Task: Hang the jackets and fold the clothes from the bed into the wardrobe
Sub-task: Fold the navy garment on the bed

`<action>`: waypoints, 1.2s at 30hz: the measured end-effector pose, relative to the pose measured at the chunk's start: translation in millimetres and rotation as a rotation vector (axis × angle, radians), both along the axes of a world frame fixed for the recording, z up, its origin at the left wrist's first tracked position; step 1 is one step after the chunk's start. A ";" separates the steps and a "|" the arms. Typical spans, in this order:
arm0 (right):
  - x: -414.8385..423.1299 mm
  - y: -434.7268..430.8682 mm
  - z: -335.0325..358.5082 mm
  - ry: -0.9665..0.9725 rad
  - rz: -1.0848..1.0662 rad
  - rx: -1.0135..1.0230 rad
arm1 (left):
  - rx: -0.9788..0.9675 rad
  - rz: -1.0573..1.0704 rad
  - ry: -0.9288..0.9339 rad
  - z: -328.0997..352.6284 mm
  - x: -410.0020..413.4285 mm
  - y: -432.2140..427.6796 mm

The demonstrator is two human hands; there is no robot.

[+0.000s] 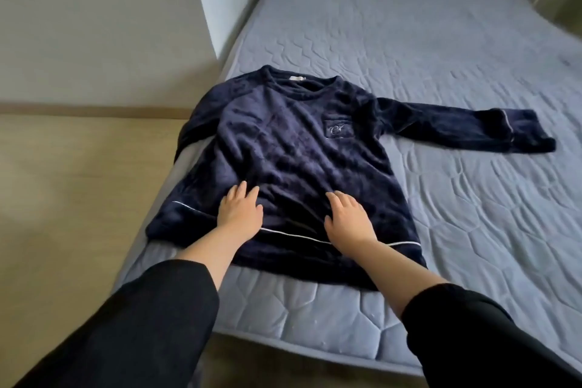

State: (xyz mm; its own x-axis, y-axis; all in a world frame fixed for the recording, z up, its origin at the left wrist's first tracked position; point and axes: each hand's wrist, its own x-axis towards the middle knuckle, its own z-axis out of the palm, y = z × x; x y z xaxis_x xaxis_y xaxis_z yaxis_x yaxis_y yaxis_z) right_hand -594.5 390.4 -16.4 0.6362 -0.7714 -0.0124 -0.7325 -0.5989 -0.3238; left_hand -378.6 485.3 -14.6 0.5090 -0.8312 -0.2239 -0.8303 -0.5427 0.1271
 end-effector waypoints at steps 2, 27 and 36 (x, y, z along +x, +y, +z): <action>28.0 18.5 -6.5 0.054 0.073 0.105 | 0.066 0.219 -0.044 -7.0 35.3 31.6; 130.3 44.1 -34.9 0.290 0.082 0.268 | -0.206 0.154 -0.231 9.2 109.8 105.1; 68.2 56.9 -53.4 0.240 0.258 0.038 | 0.177 -0.314 -0.078 -29.6 49.4 73.0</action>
